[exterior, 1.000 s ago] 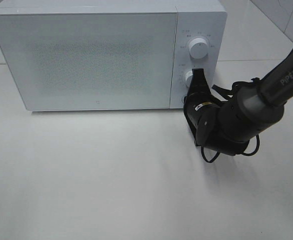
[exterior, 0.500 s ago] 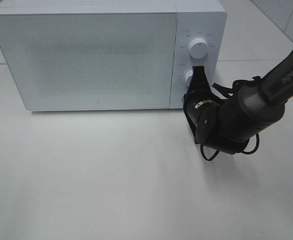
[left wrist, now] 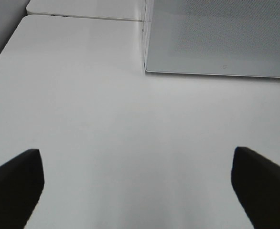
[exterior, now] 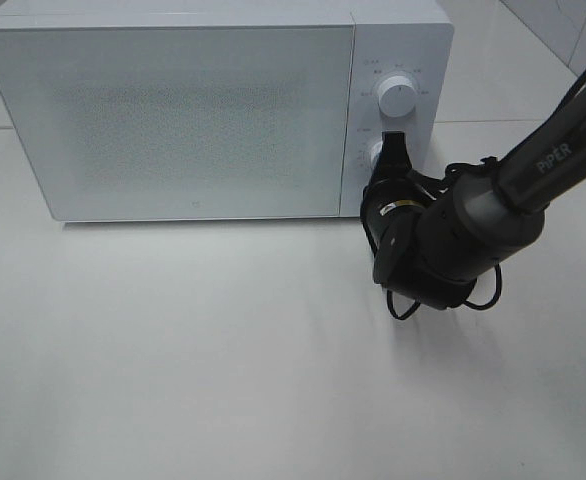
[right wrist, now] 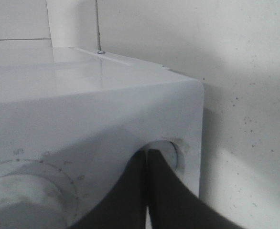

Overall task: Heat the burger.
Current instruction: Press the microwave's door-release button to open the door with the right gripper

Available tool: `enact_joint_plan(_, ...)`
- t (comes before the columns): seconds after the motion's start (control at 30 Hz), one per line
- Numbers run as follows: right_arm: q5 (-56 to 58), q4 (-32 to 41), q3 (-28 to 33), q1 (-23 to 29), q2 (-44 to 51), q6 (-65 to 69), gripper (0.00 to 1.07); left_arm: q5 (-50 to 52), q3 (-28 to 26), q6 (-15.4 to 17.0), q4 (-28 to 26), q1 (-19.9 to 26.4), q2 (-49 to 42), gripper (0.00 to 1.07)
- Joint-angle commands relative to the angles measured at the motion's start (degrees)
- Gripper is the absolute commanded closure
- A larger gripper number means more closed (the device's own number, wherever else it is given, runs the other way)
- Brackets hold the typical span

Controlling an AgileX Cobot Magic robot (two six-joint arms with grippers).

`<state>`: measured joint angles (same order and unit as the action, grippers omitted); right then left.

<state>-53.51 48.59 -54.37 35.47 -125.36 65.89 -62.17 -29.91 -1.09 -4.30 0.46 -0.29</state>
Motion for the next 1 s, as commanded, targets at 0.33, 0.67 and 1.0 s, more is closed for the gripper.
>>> enact_joint_plan(0.33, -10.0, -2.5, -5.9, -2.6, -0.1, -3.4, 1.07, 0.7, 0.2, -0.1, -0.6, 0.1, -0.4, 0.06)
enact_joint_plan(0.67, -6.9, -3.0, -4.2, -2.6, 0.8, -2.8, 1.07, 0.7, 0.2, -0.1, -0.6, 0.1, -0.4, 0.06)
enact_joint_plan(1.0, 0.3, -4.1, 0.6, -1.8, 3.6, 1.4, 1.07, 0.7, 0.2, -0.1, -0.6, 0.1, -0.4, 0.06)
